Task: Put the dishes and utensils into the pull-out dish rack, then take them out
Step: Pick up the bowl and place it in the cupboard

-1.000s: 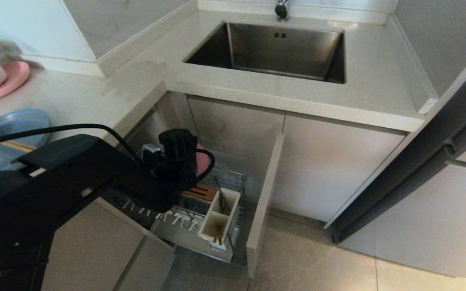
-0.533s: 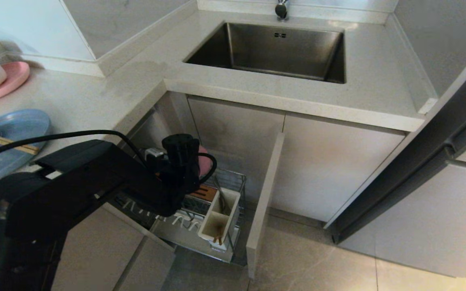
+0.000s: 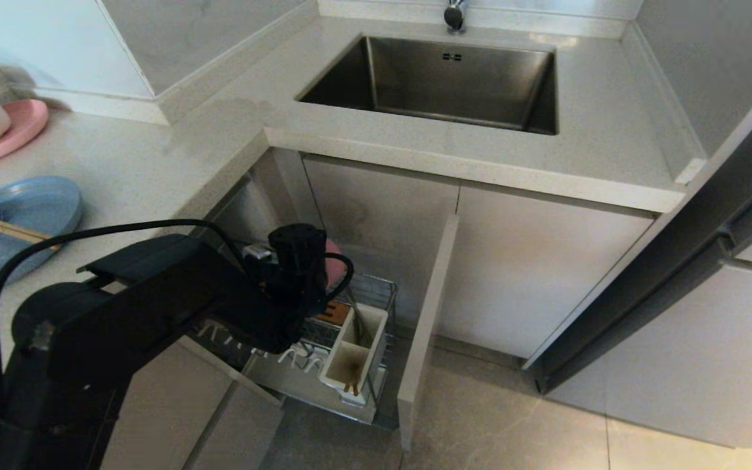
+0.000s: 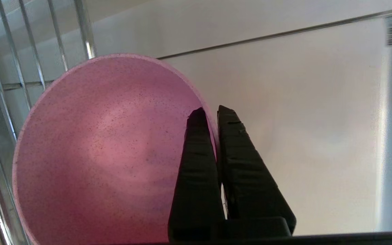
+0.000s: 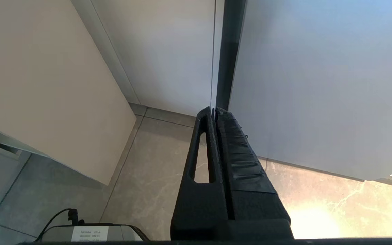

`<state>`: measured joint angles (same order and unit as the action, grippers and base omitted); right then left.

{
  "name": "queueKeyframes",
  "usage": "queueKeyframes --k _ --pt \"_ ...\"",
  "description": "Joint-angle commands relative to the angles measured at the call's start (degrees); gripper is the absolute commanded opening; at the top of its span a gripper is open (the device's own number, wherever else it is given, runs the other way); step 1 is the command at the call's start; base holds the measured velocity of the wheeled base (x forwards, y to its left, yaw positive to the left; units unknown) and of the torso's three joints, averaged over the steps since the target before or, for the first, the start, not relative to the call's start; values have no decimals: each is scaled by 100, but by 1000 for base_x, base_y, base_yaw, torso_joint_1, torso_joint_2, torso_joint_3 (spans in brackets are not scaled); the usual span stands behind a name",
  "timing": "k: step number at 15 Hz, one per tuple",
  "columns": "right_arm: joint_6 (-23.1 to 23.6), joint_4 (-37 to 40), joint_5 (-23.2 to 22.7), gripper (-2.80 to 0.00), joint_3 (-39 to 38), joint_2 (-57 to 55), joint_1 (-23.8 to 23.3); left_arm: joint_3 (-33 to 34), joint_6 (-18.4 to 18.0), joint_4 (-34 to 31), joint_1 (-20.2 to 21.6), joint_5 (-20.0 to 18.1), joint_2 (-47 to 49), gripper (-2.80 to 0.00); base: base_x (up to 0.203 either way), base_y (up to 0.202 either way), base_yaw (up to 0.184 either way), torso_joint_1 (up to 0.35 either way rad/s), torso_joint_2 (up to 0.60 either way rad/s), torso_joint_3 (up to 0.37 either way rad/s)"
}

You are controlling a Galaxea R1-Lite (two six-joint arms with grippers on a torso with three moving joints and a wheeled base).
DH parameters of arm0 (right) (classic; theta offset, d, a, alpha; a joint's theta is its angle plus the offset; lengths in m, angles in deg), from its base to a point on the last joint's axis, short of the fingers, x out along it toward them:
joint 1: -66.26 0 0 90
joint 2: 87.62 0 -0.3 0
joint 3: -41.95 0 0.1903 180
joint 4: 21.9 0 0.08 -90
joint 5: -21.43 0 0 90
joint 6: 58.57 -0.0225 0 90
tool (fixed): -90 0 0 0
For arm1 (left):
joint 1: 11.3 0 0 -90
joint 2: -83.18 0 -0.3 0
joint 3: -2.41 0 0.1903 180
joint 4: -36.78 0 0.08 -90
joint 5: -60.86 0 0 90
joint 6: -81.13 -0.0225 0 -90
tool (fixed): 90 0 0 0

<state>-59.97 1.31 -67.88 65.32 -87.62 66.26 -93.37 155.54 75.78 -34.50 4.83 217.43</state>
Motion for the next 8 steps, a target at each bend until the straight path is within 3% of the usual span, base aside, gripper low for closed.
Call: queueKeyframes --k 1,8 --pt "-1 -2 1 -280 0 -2 0 -51 47 37 33 -14 91 -280 0 0 0 0 0 0" --pt "-1 -2 1 -280 0 0 0 -124 272 36 52 -224 189 -280 0 0 0 0 0 0"
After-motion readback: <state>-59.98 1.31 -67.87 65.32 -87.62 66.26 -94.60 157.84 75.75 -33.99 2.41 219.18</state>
